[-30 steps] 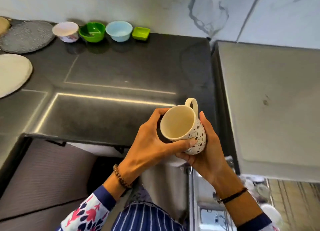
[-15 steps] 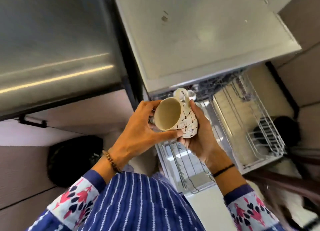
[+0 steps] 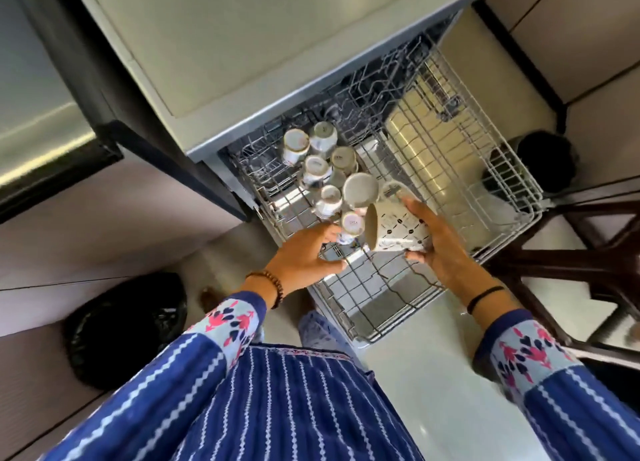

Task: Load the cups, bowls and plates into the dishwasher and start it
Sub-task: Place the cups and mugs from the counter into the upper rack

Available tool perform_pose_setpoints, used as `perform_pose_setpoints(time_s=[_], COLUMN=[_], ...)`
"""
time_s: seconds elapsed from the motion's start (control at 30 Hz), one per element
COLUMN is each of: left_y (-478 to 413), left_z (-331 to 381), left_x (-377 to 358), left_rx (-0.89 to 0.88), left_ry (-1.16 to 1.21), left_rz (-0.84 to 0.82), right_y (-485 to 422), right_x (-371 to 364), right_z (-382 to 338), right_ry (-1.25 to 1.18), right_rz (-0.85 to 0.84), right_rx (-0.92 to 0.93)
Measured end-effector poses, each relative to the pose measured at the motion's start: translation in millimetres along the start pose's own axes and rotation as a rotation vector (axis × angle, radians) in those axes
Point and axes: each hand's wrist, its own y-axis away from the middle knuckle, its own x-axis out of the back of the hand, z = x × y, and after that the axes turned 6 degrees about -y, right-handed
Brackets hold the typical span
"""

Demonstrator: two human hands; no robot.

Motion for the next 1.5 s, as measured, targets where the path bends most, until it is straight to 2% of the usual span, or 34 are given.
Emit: perform_pose_setpoints(time_s=[0.17,0.27,0.4,0.57,0.7,1.0,1.37,1.5], left_y=[-13.7,-14.9,-16.0,-16.5,-17.1,-16.6,-17.0,-16.9], left_z=[-21.5,-30.2,-33.3,-37.1,-38.7,-41.4,-42.0,-40.9], left_x=[-15.2,-18.1,-16.9,-17.5,-17.7,-17.8,-19.3,-18.8], left_rx=[0.064,0.061,0.057,0.043,0.031,-0.011,-0.026,-0.019], left_ry=[-0.111,-0.142,-0.106,-0.063,-0.034,-0.004,0.009,0.014], left_rz=[-0.032,-0.034,-0.002,0.023,0.035,0.056,0.083,0.084], right_y=[-35.2,-52.0,-63.9,-79.8,-77.5,-78.5,-80.4,-79.1], right_x=[26.1,30.8,27.6,22.6,13.7,14.2,7.8,2.0], right_z=[5.1,5.4,2.2,3.6,7.1,3.6,15.2,22.9], right_ry=[0.226,0.499,0.882,1.256,1.339,1.443,1.598,1.55], right_rz=[0.079,0.111,-0.003,-0.179,-0.24,-0.249,-0.186,-0.156], right_rx=[0.096,0.245,0.488,0.548,0.521,0.527,0.541,0.523])
